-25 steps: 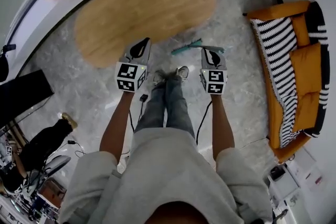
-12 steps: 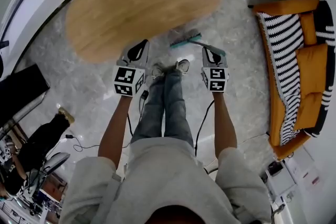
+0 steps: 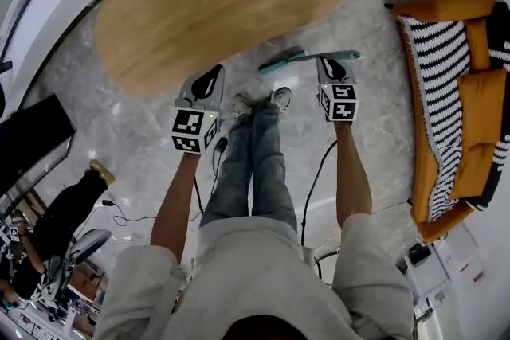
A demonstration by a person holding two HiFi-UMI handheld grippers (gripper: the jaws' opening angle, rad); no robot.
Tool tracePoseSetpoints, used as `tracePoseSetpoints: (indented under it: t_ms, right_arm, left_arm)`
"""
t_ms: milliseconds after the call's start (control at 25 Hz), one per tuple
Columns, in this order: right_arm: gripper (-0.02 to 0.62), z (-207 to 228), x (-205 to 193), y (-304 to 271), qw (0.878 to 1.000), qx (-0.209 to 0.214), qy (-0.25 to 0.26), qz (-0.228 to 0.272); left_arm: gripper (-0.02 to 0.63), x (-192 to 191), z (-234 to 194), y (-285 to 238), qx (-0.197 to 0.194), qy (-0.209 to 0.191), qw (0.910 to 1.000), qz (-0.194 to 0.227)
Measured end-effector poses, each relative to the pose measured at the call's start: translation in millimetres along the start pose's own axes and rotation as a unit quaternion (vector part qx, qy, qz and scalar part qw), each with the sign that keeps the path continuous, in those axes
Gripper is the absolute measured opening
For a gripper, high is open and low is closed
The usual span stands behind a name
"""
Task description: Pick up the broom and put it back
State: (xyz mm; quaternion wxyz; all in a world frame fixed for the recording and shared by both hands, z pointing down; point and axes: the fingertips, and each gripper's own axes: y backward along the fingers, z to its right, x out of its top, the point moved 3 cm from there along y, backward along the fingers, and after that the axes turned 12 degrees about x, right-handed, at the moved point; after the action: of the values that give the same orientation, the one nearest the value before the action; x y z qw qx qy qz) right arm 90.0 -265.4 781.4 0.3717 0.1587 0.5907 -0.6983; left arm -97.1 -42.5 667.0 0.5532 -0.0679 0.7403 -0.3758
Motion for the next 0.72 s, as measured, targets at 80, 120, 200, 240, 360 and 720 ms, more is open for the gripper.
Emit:
tracePoseSetpoints:
  t_ms: [80, 120, 200, 240, 360, 720]
  right_arm:
    - [0.081, 4, 4, -9, 1.0, 0.008, 0.002, -0.002]
    - [0.081, 6, 7, -13, 1.0, 0.012, 0.004, -0.003]
    - [0.081, 10, 12, -21, 1.0, 0.016, 0.007, -0.004]
    - [0.081, 12, 16, -25, 1.0, 0.017, 0.007, -0.003]
    - [0.083, 17, 25, -38, 1.0, 0.024, 0.007, -0.001]
    - [0.084, 31, 54, -77, 0.999, 0.036, 0.011, -0.002]
  left_arm:
    - [-0.003, -1, 0, -3, 0.001, 0.0, 1.0, -0.002]
    - [-0.003, -1, 0, -4, 0.002, 0.001, 1.0, -0.003]
    - [-0.003, -2, 0, -6, 0.002, 0.004, 1.0, -0.005]
    - [-0.003, -3, 0, -8, 0.002, 0.005, 1.0, -0.005]
    - [-0.003, -4, 1, -11, 0.004, 0.006, 0.9999, -0.009]
    - [-0.003, -7, -1, -20, 0.006, 0.011, 0.9998, -0.017]
